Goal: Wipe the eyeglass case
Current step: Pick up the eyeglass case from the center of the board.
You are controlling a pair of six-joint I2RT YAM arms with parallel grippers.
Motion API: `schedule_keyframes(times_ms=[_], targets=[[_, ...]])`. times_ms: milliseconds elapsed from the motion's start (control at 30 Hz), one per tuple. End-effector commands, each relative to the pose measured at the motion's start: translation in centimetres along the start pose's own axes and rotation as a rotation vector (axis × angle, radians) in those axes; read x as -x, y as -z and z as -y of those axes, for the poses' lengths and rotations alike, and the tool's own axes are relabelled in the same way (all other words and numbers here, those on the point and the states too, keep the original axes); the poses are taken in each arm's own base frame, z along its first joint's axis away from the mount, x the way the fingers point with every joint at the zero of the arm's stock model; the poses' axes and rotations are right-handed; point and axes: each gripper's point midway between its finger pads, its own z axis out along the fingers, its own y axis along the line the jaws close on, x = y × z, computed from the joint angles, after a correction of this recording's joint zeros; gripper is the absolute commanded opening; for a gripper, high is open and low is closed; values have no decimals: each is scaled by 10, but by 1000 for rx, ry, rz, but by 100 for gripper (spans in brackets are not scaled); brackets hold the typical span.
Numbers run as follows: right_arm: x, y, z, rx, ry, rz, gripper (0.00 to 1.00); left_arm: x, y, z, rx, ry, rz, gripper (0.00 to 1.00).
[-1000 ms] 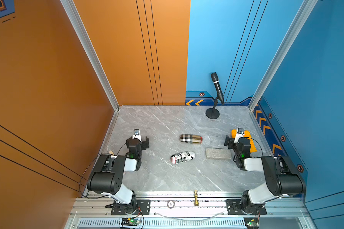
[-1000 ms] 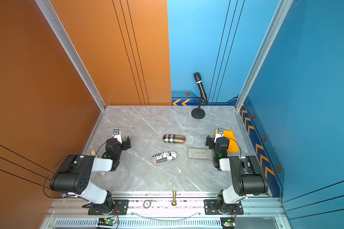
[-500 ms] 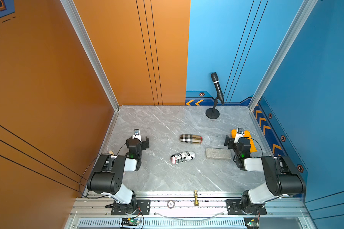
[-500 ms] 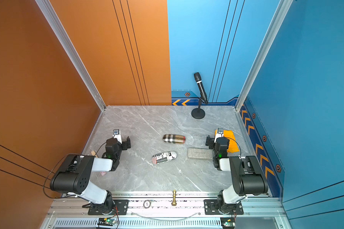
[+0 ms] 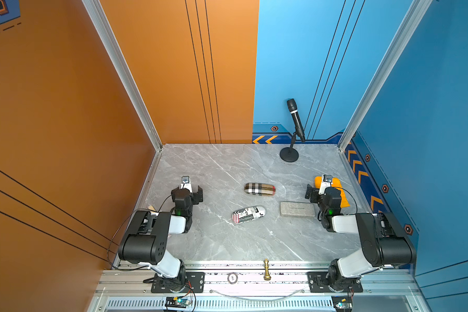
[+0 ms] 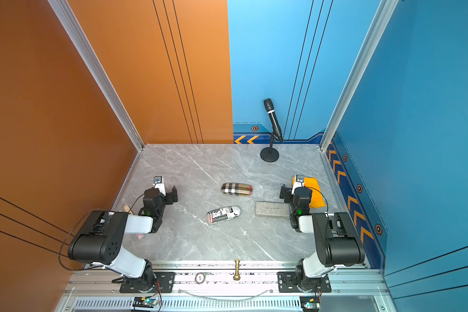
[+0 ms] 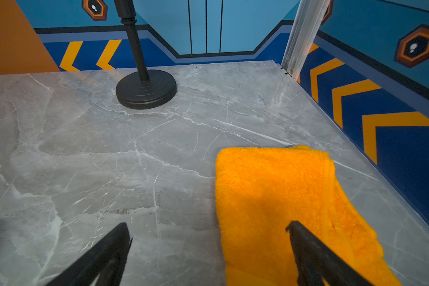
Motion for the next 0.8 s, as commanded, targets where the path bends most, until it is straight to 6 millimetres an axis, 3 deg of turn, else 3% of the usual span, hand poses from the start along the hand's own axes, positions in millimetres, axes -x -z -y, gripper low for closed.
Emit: schedule_keyframes(times_ms=[0,100,233,400,467,533,667,767], targets=[[2,2,0,35,-35,7,99,3,-1,0,-18,14,1,98],[2,0,-1,0,-5,-5,100,4,0,0,-21,15,5,98],[9,0,-1,-7,-8,-9,100,11,3,-14,46,52,9,98],[40,3,9,-32,-43,-91,100,24,7,-23,105,48,-31,98],[57,7,15,-46,-71,-76,97,35,12,-37,222,19,-91,98],[77,13,20,-63,-101,-73,94,54,16,-36,252,-21,-134,98],[104,25,31,-117,-148,-125,93,87,26,-5,132,-18,-216,98],[108,28,23,-106,-141,-187,91,98,38,41,-74,-11,-279,98]])
